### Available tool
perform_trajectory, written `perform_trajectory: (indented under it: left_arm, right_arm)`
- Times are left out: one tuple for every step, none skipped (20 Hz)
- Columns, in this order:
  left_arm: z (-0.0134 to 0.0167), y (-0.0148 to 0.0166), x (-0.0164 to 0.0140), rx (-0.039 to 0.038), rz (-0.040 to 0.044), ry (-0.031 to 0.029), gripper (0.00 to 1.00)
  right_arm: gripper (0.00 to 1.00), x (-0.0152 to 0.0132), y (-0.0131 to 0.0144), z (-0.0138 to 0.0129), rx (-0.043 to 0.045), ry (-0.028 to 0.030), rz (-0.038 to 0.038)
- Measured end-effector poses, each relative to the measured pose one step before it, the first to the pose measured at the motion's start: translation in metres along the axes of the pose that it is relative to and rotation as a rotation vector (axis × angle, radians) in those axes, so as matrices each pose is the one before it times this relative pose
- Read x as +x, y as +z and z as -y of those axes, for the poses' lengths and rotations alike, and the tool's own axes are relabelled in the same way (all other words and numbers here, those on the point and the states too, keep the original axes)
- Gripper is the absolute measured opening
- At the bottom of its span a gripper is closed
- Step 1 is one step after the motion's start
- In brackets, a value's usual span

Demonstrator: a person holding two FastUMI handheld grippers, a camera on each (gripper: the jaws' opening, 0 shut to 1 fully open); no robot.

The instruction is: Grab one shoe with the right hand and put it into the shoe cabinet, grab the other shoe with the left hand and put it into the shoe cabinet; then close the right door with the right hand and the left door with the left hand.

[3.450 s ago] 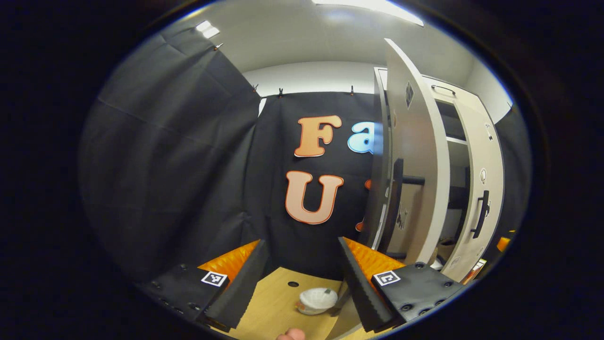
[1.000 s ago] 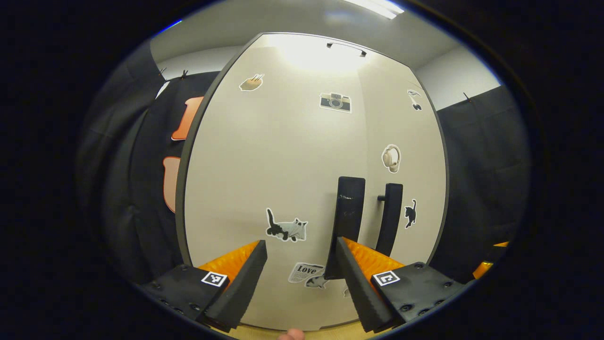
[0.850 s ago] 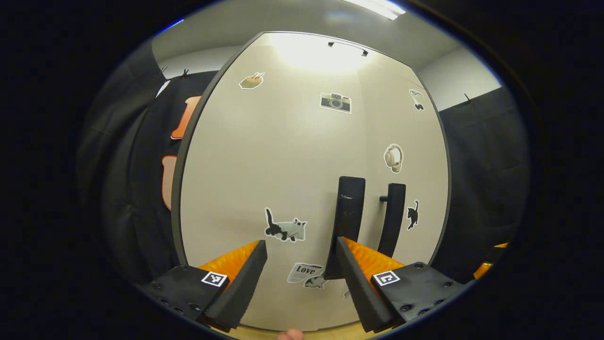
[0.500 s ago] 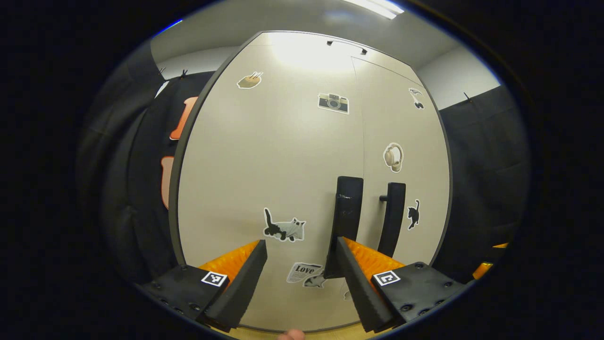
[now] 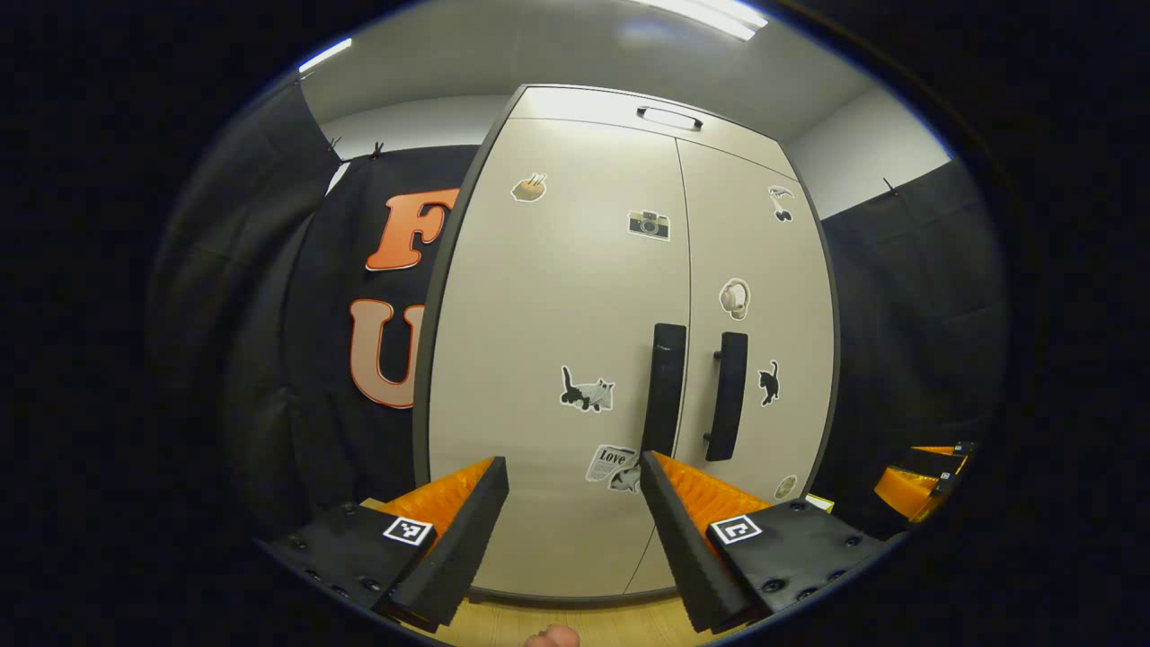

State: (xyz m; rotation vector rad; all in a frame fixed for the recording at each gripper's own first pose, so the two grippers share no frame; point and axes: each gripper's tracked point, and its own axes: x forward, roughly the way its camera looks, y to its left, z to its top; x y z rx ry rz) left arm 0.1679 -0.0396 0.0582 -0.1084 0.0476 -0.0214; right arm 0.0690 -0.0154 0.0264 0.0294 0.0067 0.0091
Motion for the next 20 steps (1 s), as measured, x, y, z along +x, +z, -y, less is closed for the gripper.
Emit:
perform_trajectory:
  left_arm:
    - [-0.00365,-0.00044,-0.00755,0.0105,0.00429,0.01248,0.96]
    - [-0.00444,-0.00179,-0.00789,0.0154,0.00265,0.01326,0.96]
    - [-0.00276,-0.00119,-0.00572,0.01458,-0.00009,0.00888,0.96]
    - [-0.00088,-0.00011,-0.00644,0.0071,-0.00244,0.00511,0.96]
    - [0.00096,-0.00043,-0.00417,-0.00172,0.00149,0.00058,0.96]
    - [-0.00013,-0.00012,-0.00286,-0.00245,0.00151,-0.00016,0.96]
    - [-0.00117,-0.00152,-0.00239,0.00041,-0.00452,0.0047,0.96]
    - [-0.00014,-0.00013,-0.00249,-0.00057,-0.00002,0.00339,0.96]
    - [0.00026,0.0001,-0.00206,-0.00116,-0.00222,0.00138,0.96]
    - [0.00076,-0.00014,-0.00091,-0.0027,-0.0026,-0.00149,0.96]
    - [0.00154,0.0007,-0.00071,-0.005,0.00004,-0.00402,0.96]
    - [0.00271,0.00108,-0.00091,-0.00351,-0.00111,-0.0077,0.96]
    - [0.00264,0.00073,-0.0016,-0.00118,-0.00108,-0.00843,0.96]
    - [0.00131,0.0018,0.00036,0.00041,0.001,-0.00262,0.96]
    - [0.00153,0.00219,-0.0008,0.00041,0.00416,-0.00306,0.96]
    - [0.00062,0.00157,-0.00056,0.00103,0.00433,-0.0005,0.96]
    - [0.00049,0.001,-0.00053,0.00099,0.00101,-0.00148,0.96]
    - [0.00076,0.00096,0.00001,-0.00197,-0.00168,-0.00173,0.96]
    - [0.00044,-0.00007,-0.00092,-0.001,0.00001,-0.0042,0.96]
    - [-0.00105,0.00081,-0.00099,0.00154,0.00127,0.00147,0.96]
  right_arm:
    - [0.93,-0.00083,0.00163,-0.00217,0.0006,0.00126,0.00696]
    - [0.93,-0.00156,0.00009,-0.00181,-0.00037,0.00206,0.00195]
    - [0.93,-0.00143,-0.00096,-0.00219,-0.00022,0.00434,-0.0024]
    - [0.93,-0.00153,-0.00066,-0.00125,0.00112,0.00359,-0.00459]
    - [0.93,-0.00112,0.00073,-0.00174,0.00284,0.00465,-0.00015]
    - [0.93,-0.0015,0.00133,-0.00089,0.00297,0.00254,0.00294]
    - [0.93,-0.00176,0.00144,-0.00071,0.00175,0.00126,0.00381]
    - [0.93,-0.00234,0.00114,-0.00009,0.00046,0.0001,0.00357]
    - [0.93,-0.0011,0.00149,-0.00013,-0.00011,-0.00034,0.00238]
    - [0.93,-0.00135,0.00035,-0.00042,-0.00025,0.0001,0.00111]
    - [0.93,-0.0005,0.0004,-0.00019,0.0006,0.00036,0.00096]
    - [0.93,-0.00177,0.00137,-0.00002,0.00186,0.00089,0.00182]
    - [0.93,-0.00093,0.00111,0.00024,0.00249,-0.00104,0.00228]
    - [0.93,-0.00161,0.00011,0.0006,0.00238,-0.00036,0.00311]
    - [0.93,-0.00053,0.00075,0.00016,0.0008,-0.00023,0.0019]
    - [0.93,0.00021,0.0004,0.00127,-0.0001,-0.00159,0.00001]
    - [0.93,-0.00006,0.00074,0.00106,0.0013,-0.00243,0.00192]
    - [0.93,-0.00051,0.00143,0.00075,0.00191,-0.00037,0.00291]
    - [0.93,0.00023,0.00079,-0.00006,0.00033,0.00018,0.00276]
    - [0.97,-0.00009,0.00022,0.00002,-0.00158,0.00007,-0.00047]
